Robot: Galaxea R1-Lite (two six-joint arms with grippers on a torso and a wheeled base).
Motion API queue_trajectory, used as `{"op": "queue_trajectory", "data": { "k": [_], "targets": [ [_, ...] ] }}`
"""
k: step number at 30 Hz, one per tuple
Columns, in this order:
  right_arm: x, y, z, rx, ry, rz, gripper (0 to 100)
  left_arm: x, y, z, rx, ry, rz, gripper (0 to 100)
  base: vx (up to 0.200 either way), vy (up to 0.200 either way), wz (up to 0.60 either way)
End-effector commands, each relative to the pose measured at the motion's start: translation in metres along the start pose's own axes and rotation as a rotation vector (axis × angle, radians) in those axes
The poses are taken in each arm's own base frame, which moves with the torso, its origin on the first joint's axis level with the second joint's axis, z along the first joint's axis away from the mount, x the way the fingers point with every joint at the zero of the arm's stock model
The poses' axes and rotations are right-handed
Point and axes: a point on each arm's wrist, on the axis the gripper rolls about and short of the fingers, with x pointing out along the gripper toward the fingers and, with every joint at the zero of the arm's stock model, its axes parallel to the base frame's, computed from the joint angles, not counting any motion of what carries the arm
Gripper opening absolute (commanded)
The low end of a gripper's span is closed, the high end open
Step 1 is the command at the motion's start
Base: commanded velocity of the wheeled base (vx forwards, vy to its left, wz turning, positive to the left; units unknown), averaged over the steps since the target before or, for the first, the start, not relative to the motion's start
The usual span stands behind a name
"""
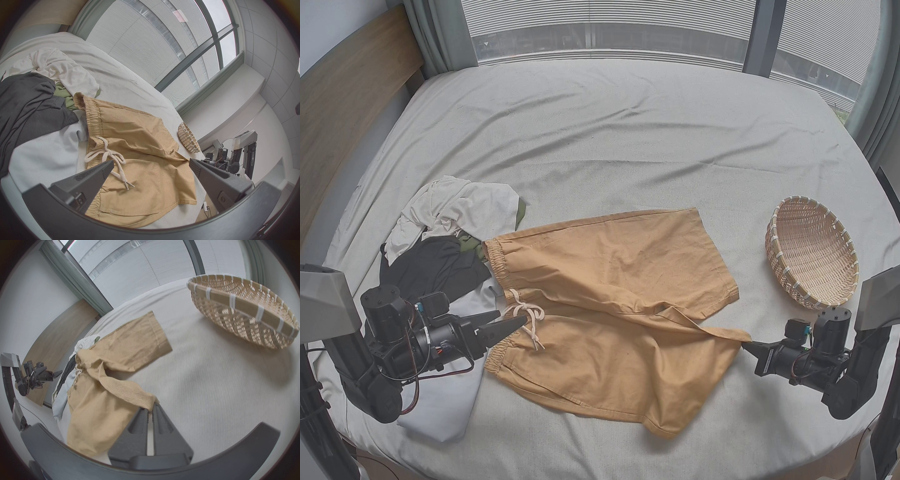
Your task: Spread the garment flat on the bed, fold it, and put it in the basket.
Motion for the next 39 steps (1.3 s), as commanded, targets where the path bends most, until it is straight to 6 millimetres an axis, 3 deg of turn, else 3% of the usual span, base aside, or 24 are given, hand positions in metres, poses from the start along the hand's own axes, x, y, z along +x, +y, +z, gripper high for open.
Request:
{"op": "queue_trajectory", "data": {
  "k": [1,8,16,17,22,28,30,39],
  "targets": [
    [0.020,-0.002,0.010,-0.018,-0.056,0.018,0,0.000,0.001,0.000,0.003,-0.004,0.004,100,0.000,0.000,0.00],
    [0.045,-0.009,0.015,-0.036,-0.089,0.024,0,0.000,0.002,0.001,0.003,-0.005,0.006,100,0.000,0.000,0.00],
    [0.047,-0.011,0.017,-0.038,-0.101,0.023,0,0.000,0.003,0.000,0.001,-0.002,0.006,100,0.000,0.000,0.00],
    [0.047,-0.010,0.017,-0.039,-0.102,0.024,100,0.000,0.003,0.000,0.000,-0.001,0.006,100,0.000,0.000,0.00],
    [0.044,-0.006,0.023,-0.035,-0.126,0.025,100,0.001,0.002,0.000,0.001,-0.001,0.005,100,0.000,0.000,0.00],
    [0.025,0.004,0.024,-0.036,-0.124,0.015,100,0.001,0.002,0.000,0.002,-0.002,0.004,100,0.000,0.000,0.00],
    [0.013,0.010,0.013,-0.008,-0.070,0.021,100,0.001,0.002,0.000,0.003,-0.002,0.003,100,0.000,0.000,0.00],
    [-0.005,0.012,-0.011,0.025,0.049,-0.002,100,0.001,0.000,0.001,0.007,-0.005,-0.002,100,0.000,0.000,0.00]
  ]
}}
